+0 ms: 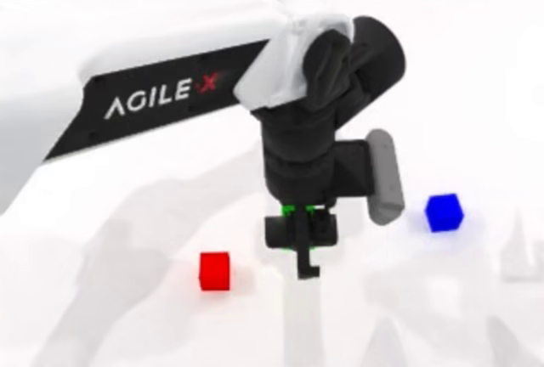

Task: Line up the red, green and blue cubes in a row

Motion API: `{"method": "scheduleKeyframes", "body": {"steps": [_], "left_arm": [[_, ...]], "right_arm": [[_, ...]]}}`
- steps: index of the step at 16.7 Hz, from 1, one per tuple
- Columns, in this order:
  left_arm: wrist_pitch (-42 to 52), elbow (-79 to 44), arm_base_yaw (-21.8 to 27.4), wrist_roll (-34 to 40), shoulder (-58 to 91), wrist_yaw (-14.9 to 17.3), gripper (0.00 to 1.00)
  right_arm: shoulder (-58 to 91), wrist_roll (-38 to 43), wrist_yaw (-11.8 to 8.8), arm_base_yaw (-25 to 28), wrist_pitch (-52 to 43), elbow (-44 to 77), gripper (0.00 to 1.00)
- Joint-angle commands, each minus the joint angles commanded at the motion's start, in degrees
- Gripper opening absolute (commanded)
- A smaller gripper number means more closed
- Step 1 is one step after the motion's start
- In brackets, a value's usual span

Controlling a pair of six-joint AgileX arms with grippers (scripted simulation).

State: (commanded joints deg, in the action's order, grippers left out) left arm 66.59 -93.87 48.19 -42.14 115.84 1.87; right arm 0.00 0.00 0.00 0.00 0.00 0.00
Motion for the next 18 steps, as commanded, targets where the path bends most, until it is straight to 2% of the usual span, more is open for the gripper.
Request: {"method": "scheduleKeyframes", "body": {"steps": [7, 12, 18], "left_arm": [[-12.5, 8.4, 0.2, 0.2, 3.9, 0.1, 0.0], [-13.9, 9.4, 0.3, 0.1, 4.5, 0.0, 0.0], [-13.9, 9.4, 0.3, 0.1, 4.5, 0.0, 0.45]], "right_arm": [[0.0, 0.0, 0.0, 0.0, 0.0, 0.0, 1.0], [0.0, 0.0, 0.0, 0.0, 0.0, 0.0, 1.0], [0.0, 0.0, 0.0, 0.0, 0.0, 0.0, 1.0]]}}
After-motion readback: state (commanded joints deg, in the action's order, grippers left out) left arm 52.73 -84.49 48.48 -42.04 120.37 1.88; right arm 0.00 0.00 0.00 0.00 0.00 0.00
